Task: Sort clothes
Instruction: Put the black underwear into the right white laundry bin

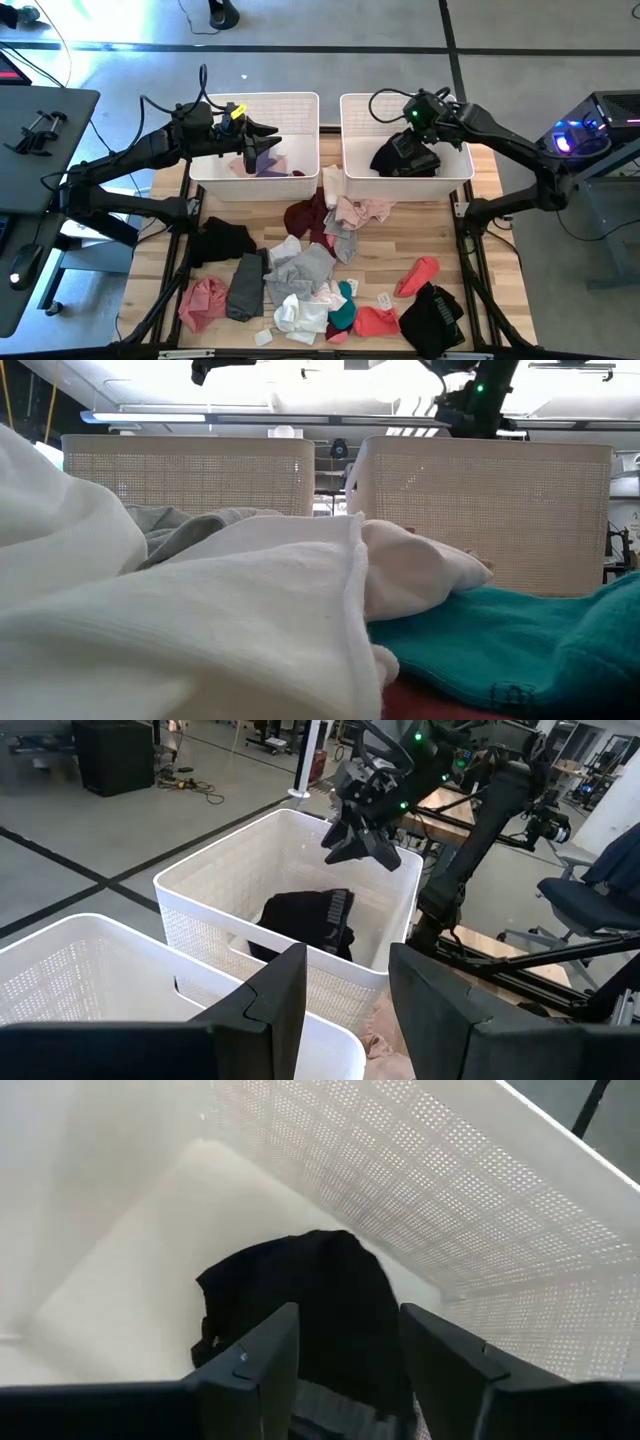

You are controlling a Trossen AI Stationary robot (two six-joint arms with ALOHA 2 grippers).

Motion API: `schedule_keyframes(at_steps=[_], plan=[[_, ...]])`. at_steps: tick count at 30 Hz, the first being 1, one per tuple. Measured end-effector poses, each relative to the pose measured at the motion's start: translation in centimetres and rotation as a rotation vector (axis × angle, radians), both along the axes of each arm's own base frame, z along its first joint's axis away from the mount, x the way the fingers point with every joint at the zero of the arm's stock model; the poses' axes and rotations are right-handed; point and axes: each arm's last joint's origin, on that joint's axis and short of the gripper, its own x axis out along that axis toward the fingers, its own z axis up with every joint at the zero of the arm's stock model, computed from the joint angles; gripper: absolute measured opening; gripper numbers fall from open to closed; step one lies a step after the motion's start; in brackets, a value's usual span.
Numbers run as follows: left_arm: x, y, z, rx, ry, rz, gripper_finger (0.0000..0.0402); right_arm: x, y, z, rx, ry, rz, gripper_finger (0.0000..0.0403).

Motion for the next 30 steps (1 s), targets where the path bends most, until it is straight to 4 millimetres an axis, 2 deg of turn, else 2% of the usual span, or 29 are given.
schedule_keyframes(at_steps=[4,8,16,19,23,30], plan=[[0.0,0.0,0.0,0.0,0.0,0.0,0.0131,0.3,0.6,0.1,0.082,-0.074,0.056,0.0159],[0.0,0.0,0.0,0.0,0.0,0.0,0.0131,0.6,2.2,1.0,0.139,-0.191,0.146,0.0156],[0.0,0.0,0.0,0.0,0.0,0.0,0.0131,0.4,7.6,5.8,0.144,-0.406,0.431,0.0156],[0.0,0.0,0.0,0.0,0.0,0.0,0.0131,0.7,9.6,6.5,0.199,-0.437,0.561,0.0156],[0.0,0.0,0.0,0.001,0.0,0.0,0.0131,1.5,12.4,5.0,0.371,-0.397,0.736,0.0155],[0.0,0.0,0.0,0.017,0.006,-0.003,0.0131,2.0,18.3,-0.9,0.778,-0.214,0.807,0.0155]])
